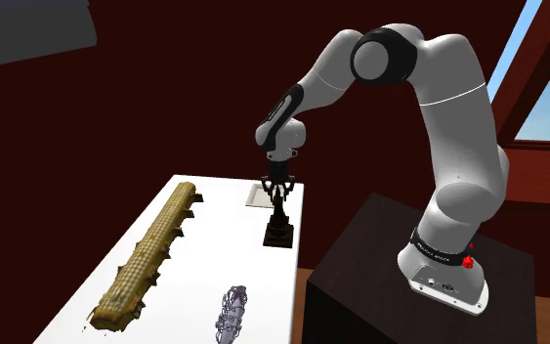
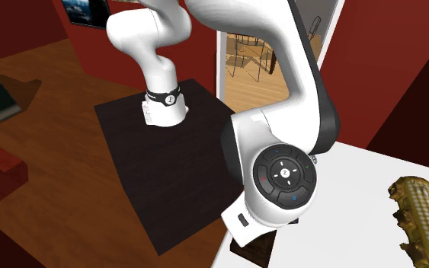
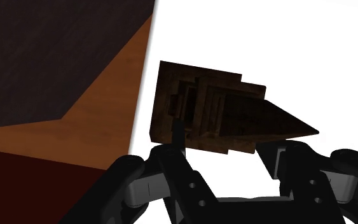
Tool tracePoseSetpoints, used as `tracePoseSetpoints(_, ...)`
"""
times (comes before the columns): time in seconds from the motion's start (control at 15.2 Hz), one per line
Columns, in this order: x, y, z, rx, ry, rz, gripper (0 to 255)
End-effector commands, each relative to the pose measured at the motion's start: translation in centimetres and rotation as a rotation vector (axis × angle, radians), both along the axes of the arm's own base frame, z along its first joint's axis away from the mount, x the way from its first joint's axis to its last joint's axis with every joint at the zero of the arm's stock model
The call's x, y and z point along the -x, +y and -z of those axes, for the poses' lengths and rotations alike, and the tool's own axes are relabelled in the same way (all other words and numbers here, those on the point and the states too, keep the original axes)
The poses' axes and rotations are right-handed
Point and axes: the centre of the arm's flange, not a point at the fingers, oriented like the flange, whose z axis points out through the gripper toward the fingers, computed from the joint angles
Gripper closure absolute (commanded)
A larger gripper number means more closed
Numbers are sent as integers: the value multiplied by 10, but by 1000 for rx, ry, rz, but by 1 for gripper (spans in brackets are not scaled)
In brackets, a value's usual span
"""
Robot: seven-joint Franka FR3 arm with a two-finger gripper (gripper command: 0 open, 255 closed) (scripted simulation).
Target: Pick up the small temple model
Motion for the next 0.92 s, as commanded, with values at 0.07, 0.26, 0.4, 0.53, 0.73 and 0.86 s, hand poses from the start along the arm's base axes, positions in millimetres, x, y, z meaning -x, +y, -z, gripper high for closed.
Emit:
tracePoseSetpoints(0.07,0,2,1,0,1,-1,255)
tracePoseSetpoints(0.26,0,2,-14,0,1,-1,255)
tracePoseSetpoints(0.4,0,2,-25,0,1,-1,255)
tracePoseSetpoints(0.53,0,2,-36,0,1,-1,255)
tracePoseSetpoints(0.73,0,2,-51,0,1,-1,255)
tracePoseSetpoints(0.86,0,2,-62,0,1,-1,255)
